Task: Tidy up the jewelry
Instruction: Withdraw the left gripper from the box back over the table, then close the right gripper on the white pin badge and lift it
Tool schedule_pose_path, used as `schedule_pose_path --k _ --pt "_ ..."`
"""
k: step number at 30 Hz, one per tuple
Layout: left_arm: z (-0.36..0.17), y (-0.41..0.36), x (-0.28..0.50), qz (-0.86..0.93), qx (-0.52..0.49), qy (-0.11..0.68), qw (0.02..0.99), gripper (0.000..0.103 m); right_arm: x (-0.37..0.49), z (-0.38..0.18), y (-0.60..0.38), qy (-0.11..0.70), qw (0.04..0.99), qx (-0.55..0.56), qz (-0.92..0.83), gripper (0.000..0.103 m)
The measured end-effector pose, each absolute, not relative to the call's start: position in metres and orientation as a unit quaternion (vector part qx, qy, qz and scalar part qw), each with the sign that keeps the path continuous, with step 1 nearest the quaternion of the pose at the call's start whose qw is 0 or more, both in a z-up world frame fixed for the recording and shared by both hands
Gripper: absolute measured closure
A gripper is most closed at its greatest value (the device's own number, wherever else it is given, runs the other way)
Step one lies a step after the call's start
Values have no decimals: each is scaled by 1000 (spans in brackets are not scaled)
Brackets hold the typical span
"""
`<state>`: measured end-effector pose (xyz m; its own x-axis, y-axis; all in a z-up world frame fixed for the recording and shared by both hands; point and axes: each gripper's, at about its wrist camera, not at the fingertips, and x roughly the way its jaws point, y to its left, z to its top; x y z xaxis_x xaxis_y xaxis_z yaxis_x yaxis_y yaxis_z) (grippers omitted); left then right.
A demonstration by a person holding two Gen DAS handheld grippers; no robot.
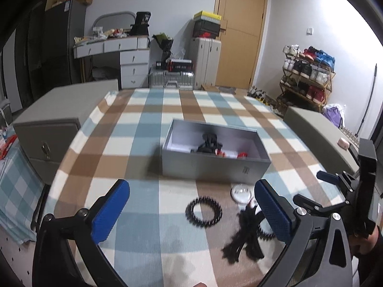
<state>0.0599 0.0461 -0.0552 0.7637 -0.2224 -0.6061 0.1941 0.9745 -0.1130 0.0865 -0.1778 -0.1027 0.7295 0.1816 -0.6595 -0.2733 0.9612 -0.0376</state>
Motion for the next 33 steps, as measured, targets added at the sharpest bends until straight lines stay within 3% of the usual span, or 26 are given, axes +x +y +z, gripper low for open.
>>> schedule_pose_path --k 8,13,26,33 --pt "-67 49 57 -110 -21 350 930 1 102 -123 -152 358 915 -146 113 1" --pt "-71 51 56 -106 -23 358 927 1 98 -131 -141 370 902 -183 128 8" --pt "-75 52 52 -106 -20 365 925 1 91 -131 -109 364 892 -195 182 8" --pt "-79 53 55 -105 -17 370 923 1 102 -134 -105 394 882 -132 223 32"
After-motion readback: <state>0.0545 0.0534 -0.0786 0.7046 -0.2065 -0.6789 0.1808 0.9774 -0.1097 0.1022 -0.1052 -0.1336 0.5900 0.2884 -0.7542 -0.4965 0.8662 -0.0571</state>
